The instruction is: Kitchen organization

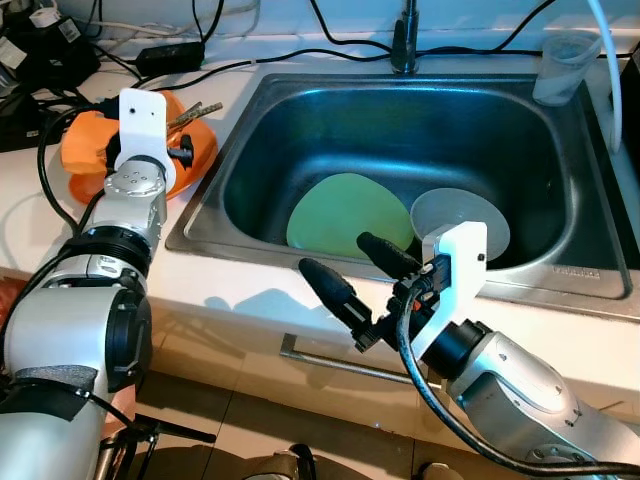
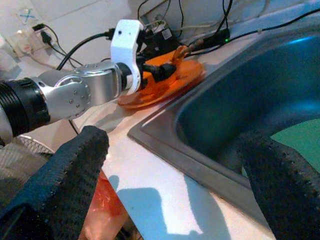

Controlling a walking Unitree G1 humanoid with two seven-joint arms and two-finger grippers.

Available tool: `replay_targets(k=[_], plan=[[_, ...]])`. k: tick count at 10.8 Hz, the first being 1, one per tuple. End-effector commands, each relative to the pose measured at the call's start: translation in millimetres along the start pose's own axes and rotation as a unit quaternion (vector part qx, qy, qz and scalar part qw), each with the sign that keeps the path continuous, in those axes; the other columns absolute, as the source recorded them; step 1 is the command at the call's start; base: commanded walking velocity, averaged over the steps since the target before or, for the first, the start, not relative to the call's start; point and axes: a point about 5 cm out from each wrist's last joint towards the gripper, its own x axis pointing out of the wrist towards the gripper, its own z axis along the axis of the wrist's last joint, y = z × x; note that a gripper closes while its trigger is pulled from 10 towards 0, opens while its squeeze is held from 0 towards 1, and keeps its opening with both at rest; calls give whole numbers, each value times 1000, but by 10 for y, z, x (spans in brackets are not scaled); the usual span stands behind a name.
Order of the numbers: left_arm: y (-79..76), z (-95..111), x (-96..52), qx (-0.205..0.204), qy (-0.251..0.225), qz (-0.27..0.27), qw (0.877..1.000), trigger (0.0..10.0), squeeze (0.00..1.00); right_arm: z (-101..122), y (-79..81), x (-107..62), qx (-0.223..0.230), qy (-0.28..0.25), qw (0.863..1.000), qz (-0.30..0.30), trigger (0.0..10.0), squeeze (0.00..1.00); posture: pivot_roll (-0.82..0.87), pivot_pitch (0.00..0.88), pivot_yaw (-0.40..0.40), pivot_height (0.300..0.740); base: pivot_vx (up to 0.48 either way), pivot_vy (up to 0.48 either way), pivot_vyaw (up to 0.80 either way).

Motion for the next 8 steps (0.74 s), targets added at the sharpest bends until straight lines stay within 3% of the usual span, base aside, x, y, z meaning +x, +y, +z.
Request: replay_targets(k=[1, 7, 8], plan=[[85, 33, 6, 1, 12, -2, 1000, 10000, 0, 6, 24, 25, -2, -2, 1000, 11, 10000, 0, -150, 109, 158, 740, 0, 0, 0], [-12, 16, 0, -17, 52, -81, 995, 10000, 0, -1, 18, 55, -9, -3, 1000, 8, 10000, 0, -146, 106, 166, 740, 0, 0, 0], [5, -3, -1, -23, 54, -81, 995, 10000, 47, -7, 23, 56, -9, -3, 1000, 7, 10000, 0, -144, 107, 168, 740, 0, 0, 0]])
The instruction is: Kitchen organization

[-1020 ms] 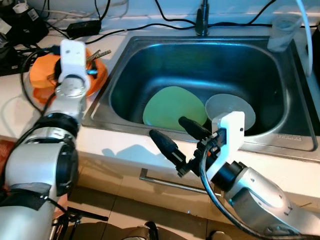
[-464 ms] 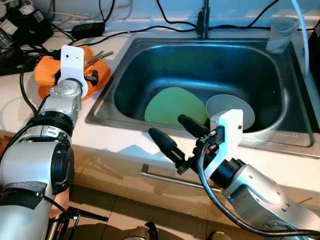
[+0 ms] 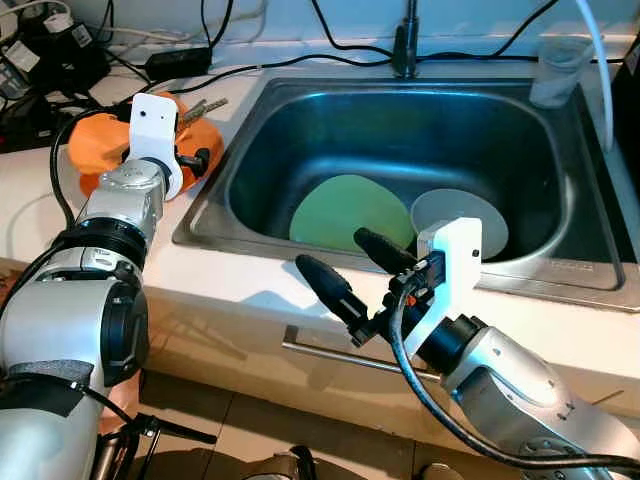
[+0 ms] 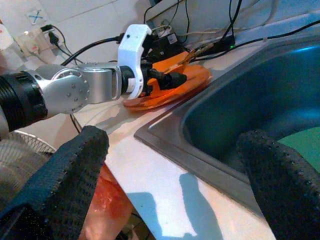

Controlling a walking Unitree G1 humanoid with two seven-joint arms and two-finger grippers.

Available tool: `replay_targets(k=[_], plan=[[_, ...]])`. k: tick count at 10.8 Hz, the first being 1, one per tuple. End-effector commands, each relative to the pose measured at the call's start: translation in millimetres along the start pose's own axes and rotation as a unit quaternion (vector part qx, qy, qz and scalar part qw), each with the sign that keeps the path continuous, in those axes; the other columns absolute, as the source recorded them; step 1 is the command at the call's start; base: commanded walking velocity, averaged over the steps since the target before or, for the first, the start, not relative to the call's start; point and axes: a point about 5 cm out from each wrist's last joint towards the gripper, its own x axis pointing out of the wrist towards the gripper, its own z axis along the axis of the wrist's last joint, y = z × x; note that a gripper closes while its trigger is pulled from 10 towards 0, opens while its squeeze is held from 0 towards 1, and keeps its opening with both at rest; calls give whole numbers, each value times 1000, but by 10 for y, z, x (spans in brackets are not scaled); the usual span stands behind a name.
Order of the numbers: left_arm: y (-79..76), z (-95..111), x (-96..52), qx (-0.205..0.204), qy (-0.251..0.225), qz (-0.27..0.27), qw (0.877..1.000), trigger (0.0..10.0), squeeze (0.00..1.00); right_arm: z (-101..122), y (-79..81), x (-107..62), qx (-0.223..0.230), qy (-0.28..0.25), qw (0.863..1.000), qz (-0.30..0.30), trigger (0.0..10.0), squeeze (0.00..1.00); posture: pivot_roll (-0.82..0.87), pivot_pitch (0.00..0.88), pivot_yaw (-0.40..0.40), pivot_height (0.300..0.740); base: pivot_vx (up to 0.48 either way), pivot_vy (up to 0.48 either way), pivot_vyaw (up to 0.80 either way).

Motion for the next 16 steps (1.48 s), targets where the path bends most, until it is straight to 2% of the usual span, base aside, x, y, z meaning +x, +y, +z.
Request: replay_targets(k=[1, 5, 6, 7, 8, 9, 10, 12, 13, 14, 16], plan=[[76, -2, -13, -18, 8, 0, 1000, 10000, 1000, -3, 25, 6, -1, 0, 1000, 4, 10000, 0, -143, 109, 169, 740, 0, 0, 0], [156, 18, -25, -11, 9, 22, 1000, 10000, 1000, -15, 15, 8, -3, 0, 1000, 1, 10000, 0, -142, 111, 166, 740, 0, 0, 0], [169, 23, -28, -8, 11, 21, 1000, 10000, 0, -21, 8, 9, -2, 1, 1000, 0, 10000, 0, -140, 110, 166, 740, 0, 0, 0], [175, 28, -29, -18, 8, 19, 1000, 10000, 0, -23, 7, 11, -2, 1, 1000, 0, 10000, 0, -140, 110, 167, 740, 0, 0, 0], [178, 39, -31, -21, 5, 16, 1000, 8157, 0, -24, 7, 12, -2, 0, 1000, 0, 10000, 0, -140, 110, 167, 740, 0, 0, 0], [185, 64, -33, -23, 1, 13, 1000, 78, 0, -26, 7, 14, -2, 0, 1000, -1, 10000, 0, -139, 111, 169, 740, 0, 0, 0], [195, 82, -35, -26, -2, 14, 1000, 0, 0, -28, 8, 18, -2, -1, 1000, -1, 10000, 0, -138, 111, 171, 740, 0, 0, 0], [199, 85, -36, -23, -1, 14, 1000, 0, 0, -30, 11, 20, -3, -1, 1000, -1, 10000, 0, -137, 113, 173, 740, 0, 0, 0], [200, 81, -36, -17, 4, 14, 1000, 9137, 0, -31, 9, 19, -3, -1, 1000, -2, 10000, 0, -137, 113, 173, 740, 0, 0, 0], [198, 69, -37, -4, 13, 11, 1000, 10000, 0, -32, 8, 17, -3, -1, 1000, -2, 10000, 0, -138, 114, 173, 740, 0, 0, 0], [195, 68, -40, 30, 24, -6, 999, 10000, 0, -34, 8, 15, -3, -1, 1000, -3, 10000, 0, -138, 114, 173, 740, 0, 0, 0]])
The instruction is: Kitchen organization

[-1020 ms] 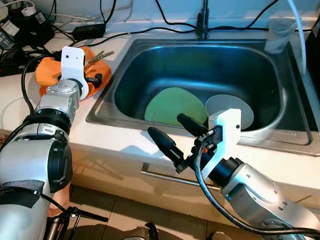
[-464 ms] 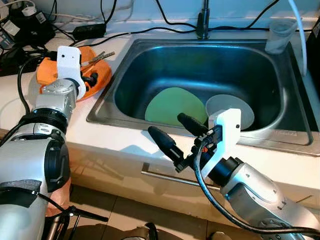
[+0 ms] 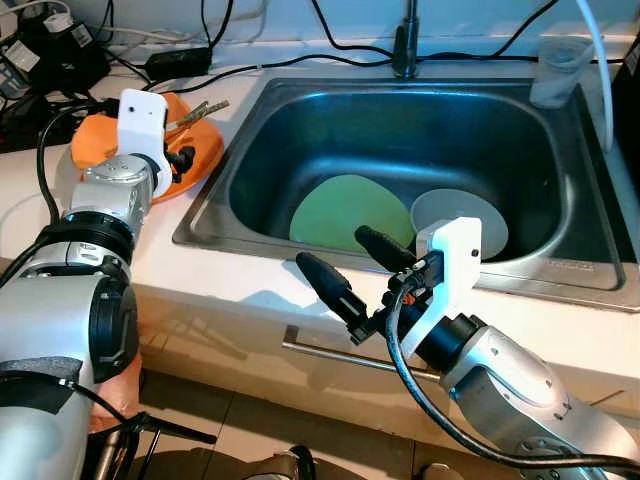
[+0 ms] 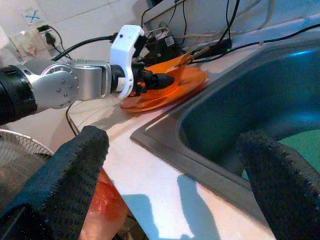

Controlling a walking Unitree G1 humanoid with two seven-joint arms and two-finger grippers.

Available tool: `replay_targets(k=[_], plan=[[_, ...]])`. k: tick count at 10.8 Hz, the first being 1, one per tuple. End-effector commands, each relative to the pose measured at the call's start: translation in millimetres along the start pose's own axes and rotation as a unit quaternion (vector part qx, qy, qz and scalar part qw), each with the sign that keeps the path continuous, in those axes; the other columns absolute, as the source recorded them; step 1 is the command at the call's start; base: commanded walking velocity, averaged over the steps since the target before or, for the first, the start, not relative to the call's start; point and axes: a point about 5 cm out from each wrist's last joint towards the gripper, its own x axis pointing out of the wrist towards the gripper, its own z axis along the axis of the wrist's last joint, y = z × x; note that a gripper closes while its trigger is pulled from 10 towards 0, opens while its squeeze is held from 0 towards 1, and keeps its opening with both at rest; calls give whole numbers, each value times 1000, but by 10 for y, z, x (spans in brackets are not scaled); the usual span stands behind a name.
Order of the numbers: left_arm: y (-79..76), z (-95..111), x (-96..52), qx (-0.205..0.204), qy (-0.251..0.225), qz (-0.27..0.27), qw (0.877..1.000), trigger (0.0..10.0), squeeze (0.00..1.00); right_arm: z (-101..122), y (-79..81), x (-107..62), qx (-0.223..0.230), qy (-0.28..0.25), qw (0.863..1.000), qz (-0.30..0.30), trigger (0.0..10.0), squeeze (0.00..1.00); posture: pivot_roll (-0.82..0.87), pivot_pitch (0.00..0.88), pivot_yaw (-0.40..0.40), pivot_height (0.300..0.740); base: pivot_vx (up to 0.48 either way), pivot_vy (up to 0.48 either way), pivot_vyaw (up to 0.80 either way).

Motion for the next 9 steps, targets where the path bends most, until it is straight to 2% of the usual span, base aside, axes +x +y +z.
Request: replay_targets(k=[1, 4, 7, 8, 9], plan=[[78, 23, -22, 17, 12, -5, 1000, 10000, 0, -29, 24, 6, 3, 4, 1000, 4, 10000, 0, -138, 114, 173, 740, 0, 0, 0], [133, -43, -44, 81, 43, -29, 995, 10000, 0, -37, 21, 16, 2, 5, 1000, 1, 10000, 0, -134, 111, 183, 740, 0, 0, 0], [210, -95, -70, 85, 60, -38, 994, 10000, 0, -41, 14, 9, -1, 5, 1000, -1, 10000, 0, -135, 110, 184, 740, 0, 0, 0], [219, -97, -75, 84, 62, -41, 994, 8588, 0, -42, 13, 8, -1, 5, 1000, -2, 10000, 0, -135, 110, 184, 740, 0, 0, 0], [224, -94, -77, 83, 61, -42, 994, 5412, 0, -43, 9, 8, -2, 6, 1000, -2, 10000, 0, -138, 109, 186, 740, 0, 0, 0]])
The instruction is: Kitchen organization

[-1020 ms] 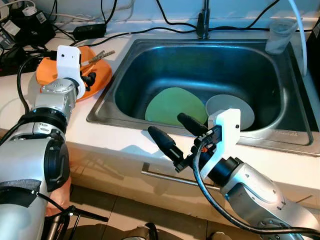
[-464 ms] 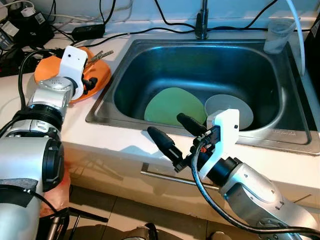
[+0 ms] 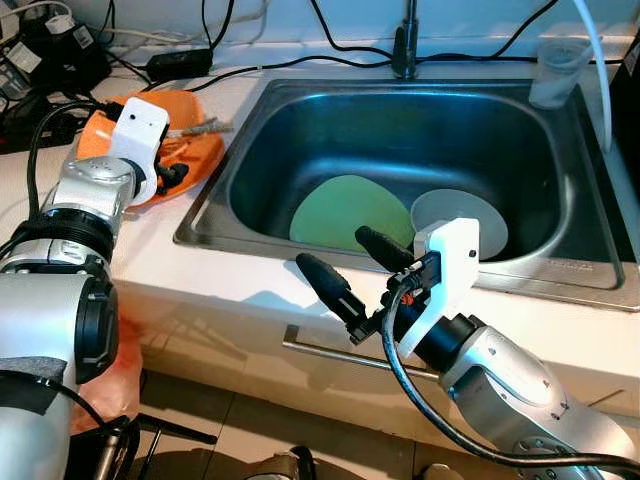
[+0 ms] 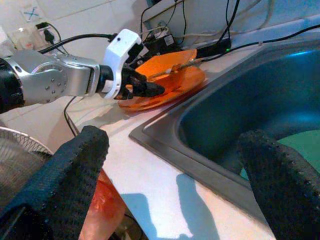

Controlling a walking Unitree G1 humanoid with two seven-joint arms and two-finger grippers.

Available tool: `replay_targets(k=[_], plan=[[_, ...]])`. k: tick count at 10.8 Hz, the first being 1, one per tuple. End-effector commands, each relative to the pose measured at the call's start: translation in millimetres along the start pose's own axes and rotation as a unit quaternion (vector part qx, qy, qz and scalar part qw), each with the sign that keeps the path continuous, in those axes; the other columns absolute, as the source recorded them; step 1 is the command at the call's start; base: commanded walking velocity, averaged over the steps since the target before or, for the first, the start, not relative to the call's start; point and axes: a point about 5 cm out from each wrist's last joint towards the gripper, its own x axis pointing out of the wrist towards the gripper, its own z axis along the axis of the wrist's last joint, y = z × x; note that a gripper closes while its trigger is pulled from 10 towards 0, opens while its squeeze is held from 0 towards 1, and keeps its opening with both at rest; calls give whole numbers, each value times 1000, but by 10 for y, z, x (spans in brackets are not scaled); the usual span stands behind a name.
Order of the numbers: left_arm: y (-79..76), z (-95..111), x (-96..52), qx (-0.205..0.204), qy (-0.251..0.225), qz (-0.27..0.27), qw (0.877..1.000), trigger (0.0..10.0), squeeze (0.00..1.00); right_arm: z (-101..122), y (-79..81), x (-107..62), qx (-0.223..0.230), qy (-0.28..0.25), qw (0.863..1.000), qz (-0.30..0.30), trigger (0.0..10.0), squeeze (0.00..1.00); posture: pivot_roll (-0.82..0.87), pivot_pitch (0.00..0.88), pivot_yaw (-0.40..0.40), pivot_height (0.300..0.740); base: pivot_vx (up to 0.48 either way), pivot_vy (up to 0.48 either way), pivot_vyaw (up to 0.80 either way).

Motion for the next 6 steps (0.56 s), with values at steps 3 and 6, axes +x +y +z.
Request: replay_targets(k=[3, 6], plan=[[87, -19, -34, 5, 11, -1, 1000, 10000, 0, -27, 16, 2, 3, 3, 1000, 3, 10000, 0, -135, 108, 182, 740, 0, 0, 0], [131, 28, -52, -7, -3, 6, 1000, 3882, 0, -31, 19, 7, 3, 4, 1000, 3, 10000, 0, -132, 109, 180, 740, 0, 0, 0]])
